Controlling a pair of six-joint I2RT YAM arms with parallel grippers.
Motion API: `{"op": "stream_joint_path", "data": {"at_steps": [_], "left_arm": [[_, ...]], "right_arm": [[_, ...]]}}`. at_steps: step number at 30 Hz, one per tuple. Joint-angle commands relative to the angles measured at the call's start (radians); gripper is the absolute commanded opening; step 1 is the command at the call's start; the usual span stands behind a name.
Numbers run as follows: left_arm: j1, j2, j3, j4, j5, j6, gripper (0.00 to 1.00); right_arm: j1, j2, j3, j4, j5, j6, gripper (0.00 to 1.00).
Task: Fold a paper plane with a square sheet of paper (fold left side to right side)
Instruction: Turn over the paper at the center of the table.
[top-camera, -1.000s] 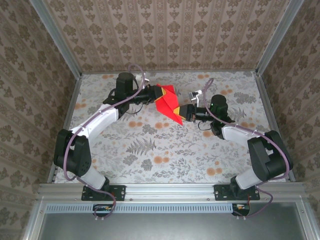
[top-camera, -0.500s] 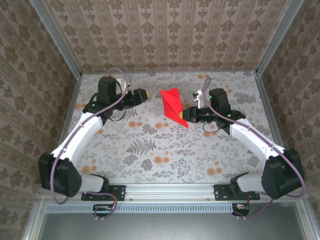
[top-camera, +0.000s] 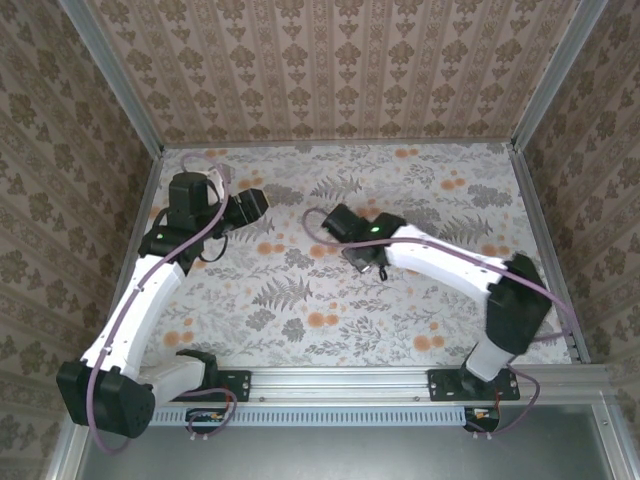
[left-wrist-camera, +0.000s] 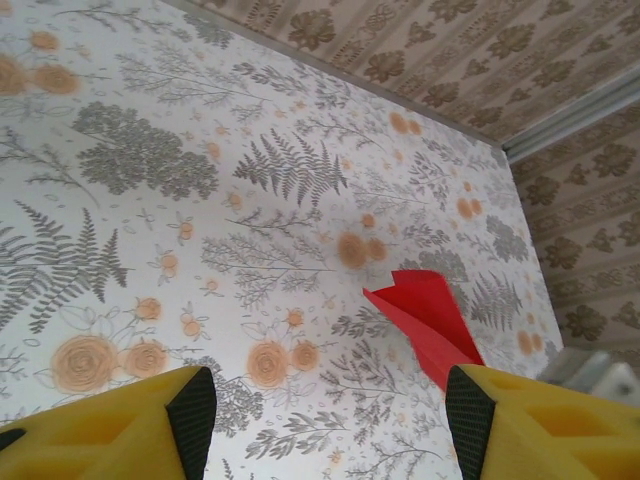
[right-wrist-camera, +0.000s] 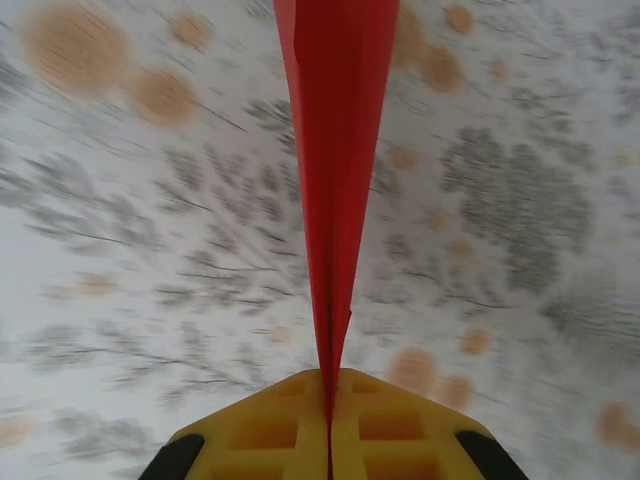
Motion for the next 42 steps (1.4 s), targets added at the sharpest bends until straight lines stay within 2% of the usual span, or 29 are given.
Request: {"op": "stream_joint_path", "data": {"at_steps": [1, 4, 9, 12, 15, 17, 21, 26, 32, 36, 42], "left_arm": [[0.011, -0.020, -0.015, -0.017, -0.024, 0.022, 0.65], [0.014, -0.021, -0.015, -0.020, -0.020, 0.022, 0.66], [0.020, -0.019, -0.021, -0.017, -0.014, 0.018, 0.66], [0.022, -0.017, -0.024, -0.015, -0.008, 0.016, 0.66], [0.024, -0.009, -0.028, -0.013, 0.003, 0.010, 0.66], [0.023, -0.001, -0.035, -0.012, 0.019, 0.004, 0.66], [0.023, 0.023, -0.055, 0.010, 0.070, -0.021, 0.66], [0.023, 0.065, -0.097, 0.054, 0.146, -0.059, 0.67], [-0.013, 0.154, -0.163, 0.148, 0.210, -0.125, 0.67], [-0.075, 0.241, -0.182, 0.238, 0.241, -0.161, 0.67], [-0.185, 0.426, -0.140, 0.374, 0.280, -0.209, 0.67]], "right_arm": [[0.052, 0.115, 0.055, -0.171, 0.366, -0.052, 0.08], [0.080, 0.206, 0.086, -0.185, 0.400, -0.057, 0.08], [0.121, 0.322, 0.117, -0.199, 0.380, -0.055, 0.09], [0.142, 0.378, 0.138, -0.224, 0.331, -0.051, 0.09], [0.157, 0.406, 0.154, -0.234, 0.212, -0.055, 0.11], [0.161, 0.407, 0.158, -0.235, 0.128, -0.058, 0.16], [0.160, 0.379, 0.159, -0.229, -0.010, -0.041, 0.34], [0.142, 0.296, 0.137, -0.209, -0.182, -0.004, 0.51], [0.085, 0.104, 0.028, -0.120, -0.361, 0.035, 0.69], [-0.028, -0.070, -0.097, 0.009, -0.481, 0.082, 0.77], [-0.237, -0.287, -0.317, 0.296, -0.697, 0.199, 0.90]]}}
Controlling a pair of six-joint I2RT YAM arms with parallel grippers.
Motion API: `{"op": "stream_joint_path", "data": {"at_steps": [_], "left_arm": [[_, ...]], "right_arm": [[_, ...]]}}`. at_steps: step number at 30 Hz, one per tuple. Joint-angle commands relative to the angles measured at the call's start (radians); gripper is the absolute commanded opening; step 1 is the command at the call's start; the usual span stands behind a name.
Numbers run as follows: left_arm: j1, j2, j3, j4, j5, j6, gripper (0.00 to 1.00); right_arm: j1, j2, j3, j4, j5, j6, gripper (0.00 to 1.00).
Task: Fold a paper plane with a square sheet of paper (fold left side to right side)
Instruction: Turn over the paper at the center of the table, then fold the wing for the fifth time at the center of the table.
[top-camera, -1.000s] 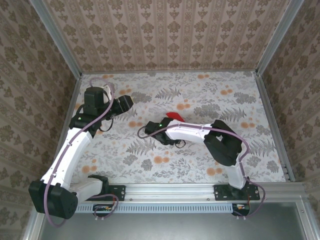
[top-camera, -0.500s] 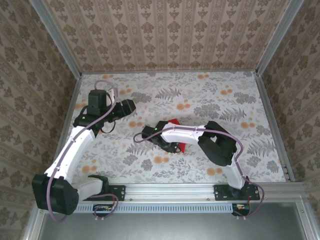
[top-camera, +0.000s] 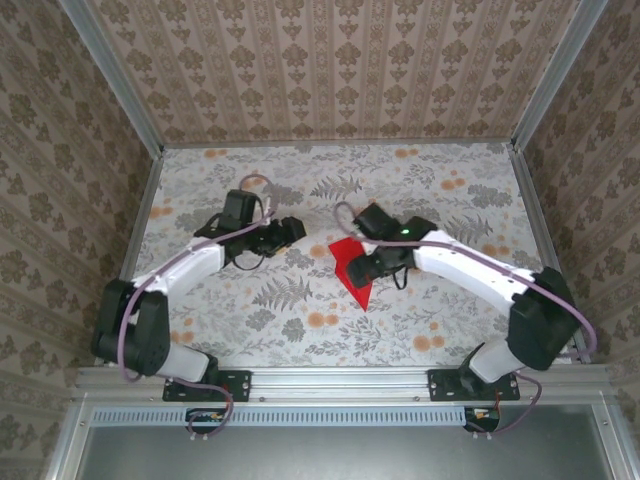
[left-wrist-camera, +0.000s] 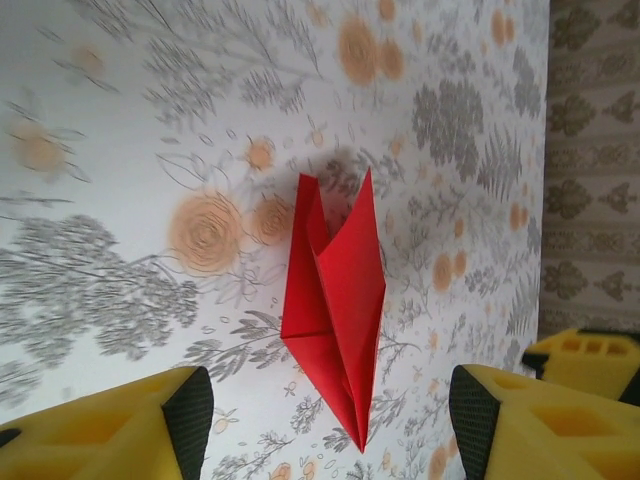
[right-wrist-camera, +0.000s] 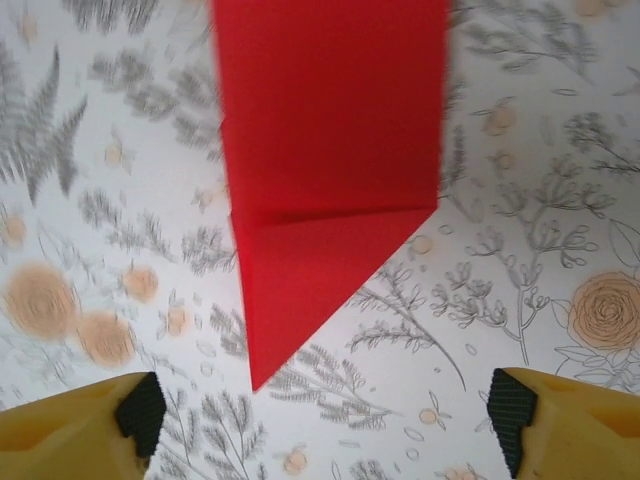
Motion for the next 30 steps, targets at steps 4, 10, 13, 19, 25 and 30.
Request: {"op": "stream_joint_path", "data": {"at_steps": [4, 10, 13, 19, 25, 30], "left_arm": [[-0.109, 0.175, 0.082, 0.146, 0.039, -0.058, 0.66], [-0.157, 0.357, 0.182, 0.193, 0.061, -0.058, 0.61], [-0.170, 0.422, 0.222, 0.201, 0.092, -0.054, 0.56], [-0.174, 0.472, 0.245, 0.189, 0.103, -0.016, 0.28], [-0.152, 0.419, 0.192, 0.202, 0.126, 0.092, 0.07], [-0.133, 0.372, 0.141, 0.230, 0.196, 0.184, 0.01]], "right_arm": [[-0.160, -0.153, -0.197, 0.347, -0.257, 0.176, 1.00], [-0.306, -0.230, -0.355, 0.546, -0.398, 0.297, 1.00], [-0.352, -0.254, -0.385, 0.557, -0.424, 0.300, 1.00], [-0.419, -0.242, -0.410, 0.601, -0.500, 0.282, 1.00], [-0.432, -0.148, -0.375, 0.662, -0.622, 0.156, 0.92], [-0.449, 0.020, -0.314, 0.710, -0.789, 0.115, 0.72]]}}
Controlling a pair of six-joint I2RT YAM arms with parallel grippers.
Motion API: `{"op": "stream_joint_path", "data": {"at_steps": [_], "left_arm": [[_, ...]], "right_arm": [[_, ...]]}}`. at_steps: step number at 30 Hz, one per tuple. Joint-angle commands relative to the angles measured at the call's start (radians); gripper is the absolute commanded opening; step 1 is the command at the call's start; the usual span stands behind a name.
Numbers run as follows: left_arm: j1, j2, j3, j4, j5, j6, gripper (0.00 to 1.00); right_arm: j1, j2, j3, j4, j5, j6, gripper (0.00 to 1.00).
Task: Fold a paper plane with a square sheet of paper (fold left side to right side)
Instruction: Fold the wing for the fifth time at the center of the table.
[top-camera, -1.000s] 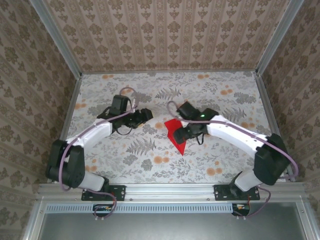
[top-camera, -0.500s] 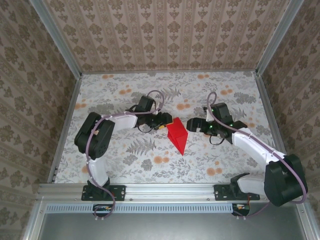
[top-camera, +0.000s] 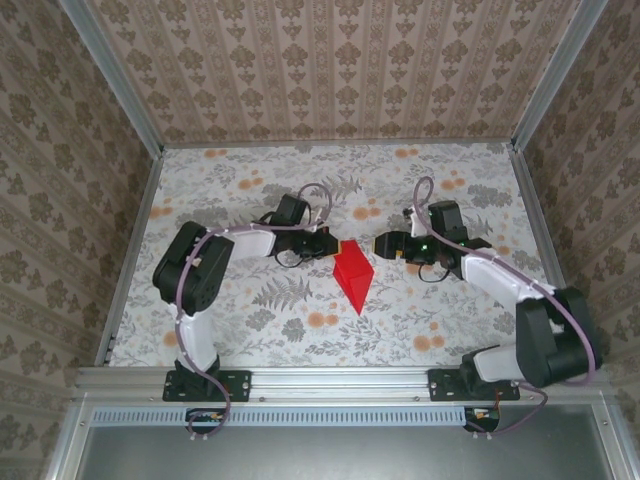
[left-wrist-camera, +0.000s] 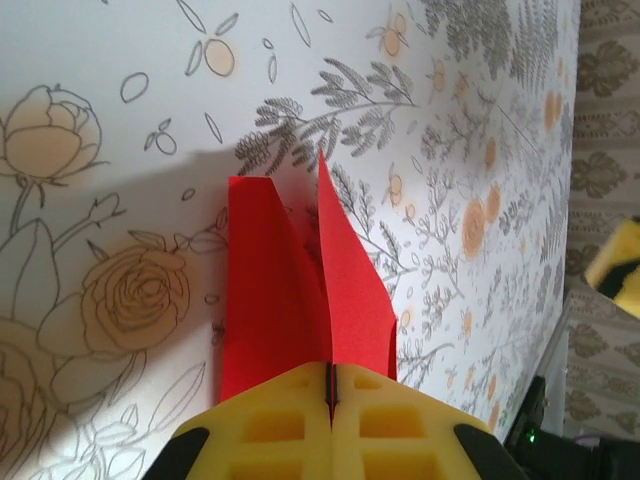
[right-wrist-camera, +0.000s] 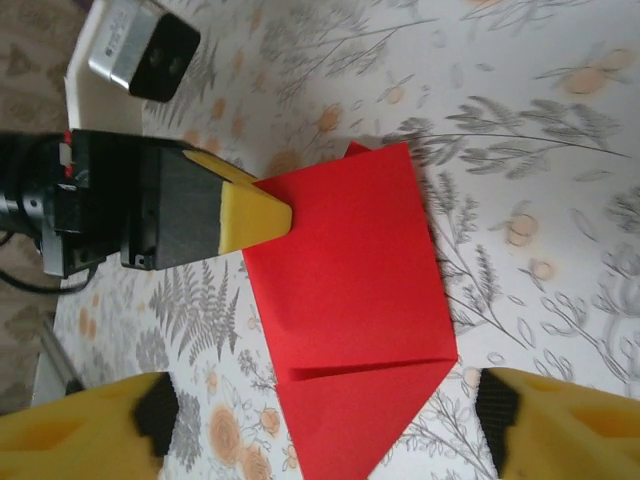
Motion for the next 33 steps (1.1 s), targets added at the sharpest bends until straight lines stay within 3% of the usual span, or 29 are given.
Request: {"op": "stream_joint_path", "data": {"at_steps": [1, 6, 19, 23, 33], "left_arm": [[0.016, -0.064, -0.039, 0.041, 0.076, 0.111, 0.00], [0.034, -0.076, -0.089, 0.110, 0.145, 0.149, 0.00], [0.033, -0.058, -0.107, 0.138, 0.197, 0.189, 0.00], [0.034, -0.049, -0.106, 0.146, 0.201, 0.189, 0.00], [0.036, -0.024, -0.102, 0.122, 0.190, 0.213, 0.00]], "right_arm": [[-0.010, 0.114, 0.065, 0.076, -0.164, -0.058, 0.69], [-0.008, 0.246, 0.100, 0.176, -0.232, -0.052, 0.67], [0.024, 0.500, 0.217, 0.198, -0.367, -0.099, 0.62], [0.030, 0.529, 0.214, 0.210, -0.390, -0.099, 0.59], [0.025, 0.481, 0.187, 0.160, -0.404, -0.128, 0.42]]}}
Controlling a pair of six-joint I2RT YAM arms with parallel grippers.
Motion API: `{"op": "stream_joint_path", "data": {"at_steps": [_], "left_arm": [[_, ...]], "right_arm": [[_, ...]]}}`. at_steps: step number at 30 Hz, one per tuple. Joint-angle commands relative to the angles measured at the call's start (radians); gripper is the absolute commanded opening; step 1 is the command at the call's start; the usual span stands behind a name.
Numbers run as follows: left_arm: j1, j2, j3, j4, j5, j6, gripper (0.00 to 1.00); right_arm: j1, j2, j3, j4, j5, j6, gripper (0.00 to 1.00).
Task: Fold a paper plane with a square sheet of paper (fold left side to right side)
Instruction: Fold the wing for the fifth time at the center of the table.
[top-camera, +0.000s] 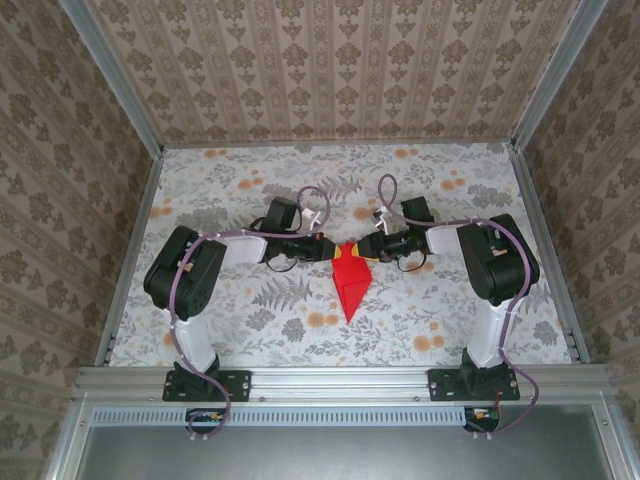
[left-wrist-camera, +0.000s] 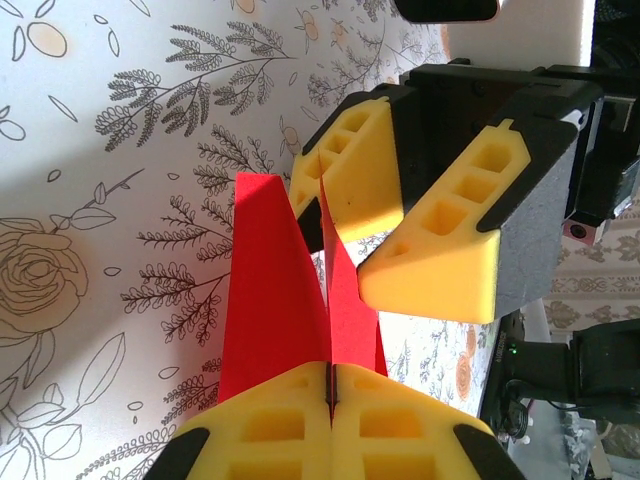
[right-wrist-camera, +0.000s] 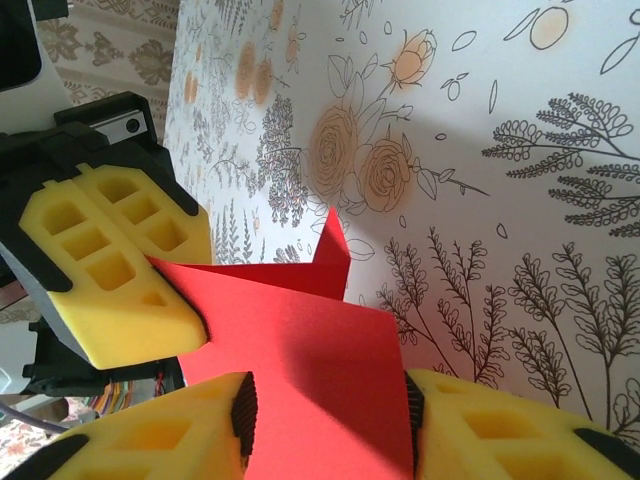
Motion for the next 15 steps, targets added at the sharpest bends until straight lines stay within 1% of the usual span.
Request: {"op": "stream_joint_path", "data": {"at_steps": [1, 8, 12, 13, 15], "left_arm": [[0.009, 0.024, -0.003, -0.010, 0.017, 0.049, 0.00], [0.012, 0.045, 0.002, -0.021, 0.006, 0.062, 0.00], [0.012, 0.058, 0.010, -0.019, 0.009, 0.064, 0.00], [0.012, 0.060, 0.015, -0.017, 0.009, 0.063, 0.01], [0.012, 0.062, 0.021, -0.017, 0.008, 0.063, 0.08]], "right_arm": [[0.000, -0.046, -0.005, -0.040, -0.037, -0.037, 0.40], [-0.003, -0.090, 0.000, -0.120, -0.013, -0.076, 0.31], [-0.003, -0.100, 0.006, -0.169, 0.002, -0.095, 0.21], [-0.003, -0.101, 0.007, -0.183, 0.017, -0.097, 0.17], [-0.002, -0.100, 0.016, -0.221, 0.040, -0.108, 0.10]]}}
